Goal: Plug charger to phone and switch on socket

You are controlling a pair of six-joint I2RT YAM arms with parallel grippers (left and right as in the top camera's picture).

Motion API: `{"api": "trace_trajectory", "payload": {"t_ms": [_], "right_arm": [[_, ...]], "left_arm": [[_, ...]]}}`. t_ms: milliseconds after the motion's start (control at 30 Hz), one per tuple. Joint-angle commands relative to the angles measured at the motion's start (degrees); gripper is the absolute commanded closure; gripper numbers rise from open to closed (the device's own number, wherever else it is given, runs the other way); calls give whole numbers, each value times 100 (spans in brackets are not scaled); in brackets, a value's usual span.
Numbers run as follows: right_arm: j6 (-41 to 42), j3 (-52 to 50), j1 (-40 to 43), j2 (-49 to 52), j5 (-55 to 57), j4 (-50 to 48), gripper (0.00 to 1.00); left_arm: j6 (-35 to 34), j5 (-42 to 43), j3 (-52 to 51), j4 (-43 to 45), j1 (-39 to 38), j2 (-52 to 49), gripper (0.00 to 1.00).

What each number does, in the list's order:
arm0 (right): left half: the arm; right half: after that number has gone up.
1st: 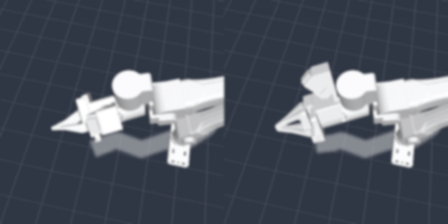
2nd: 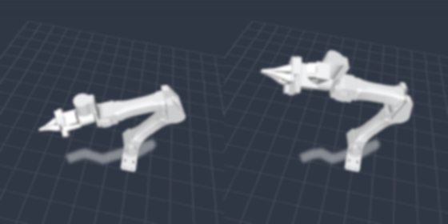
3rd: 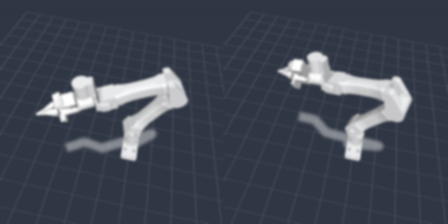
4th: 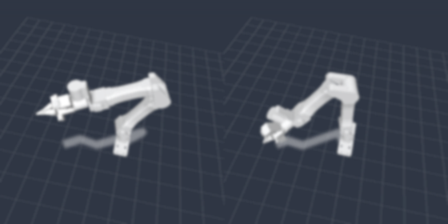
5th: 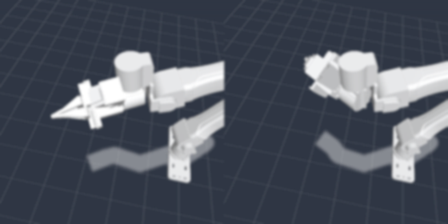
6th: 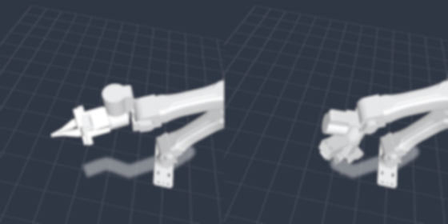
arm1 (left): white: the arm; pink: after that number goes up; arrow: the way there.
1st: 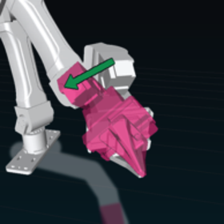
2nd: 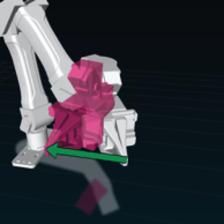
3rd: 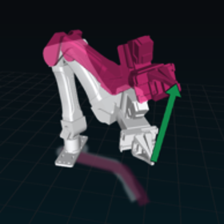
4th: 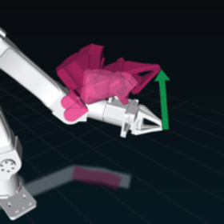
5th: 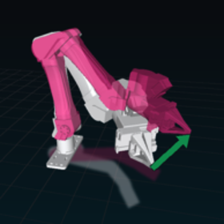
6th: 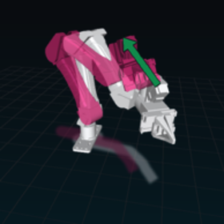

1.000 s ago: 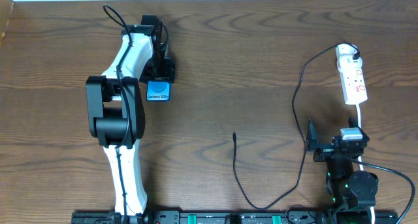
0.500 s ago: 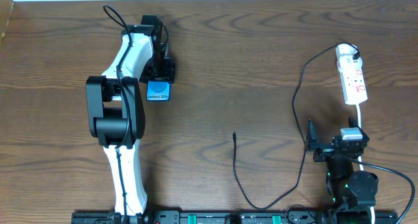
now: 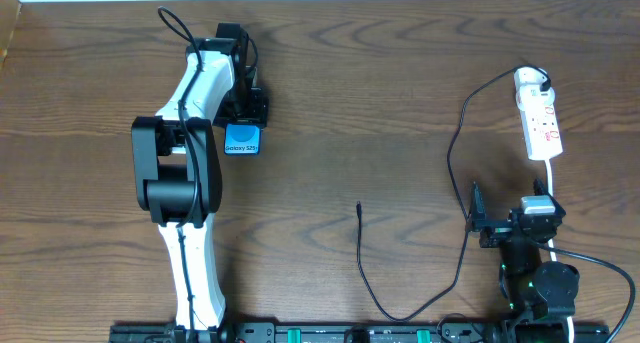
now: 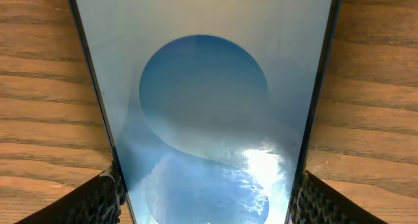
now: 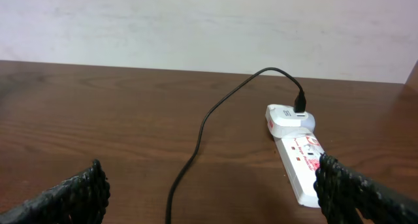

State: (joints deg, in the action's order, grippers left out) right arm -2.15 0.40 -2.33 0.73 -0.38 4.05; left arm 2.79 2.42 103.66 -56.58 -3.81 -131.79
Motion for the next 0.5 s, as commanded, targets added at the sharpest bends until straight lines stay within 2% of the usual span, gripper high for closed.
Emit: {"api": "trace_trajectory", "payload": {"t_ms": [0, 67, 100, 467], "right_arm": [[-70, -9, -28, -17, 26, 28, 1], [-70, -9, -28, -17, 26, 28, 1], [-70, -9, -28, -20, 26, 28, 1], [-70, -9, -31, -20, 26, 28, 1]], "left_arm": [[-48, 15, 136, -13, -9, -101, 76], [-48, 15, 136, -17, -9, -101, 90], [-50, 15, 136, -17, -9, -101, 92], [-48, 15, 138, -35, -13, -72, 93]]}}
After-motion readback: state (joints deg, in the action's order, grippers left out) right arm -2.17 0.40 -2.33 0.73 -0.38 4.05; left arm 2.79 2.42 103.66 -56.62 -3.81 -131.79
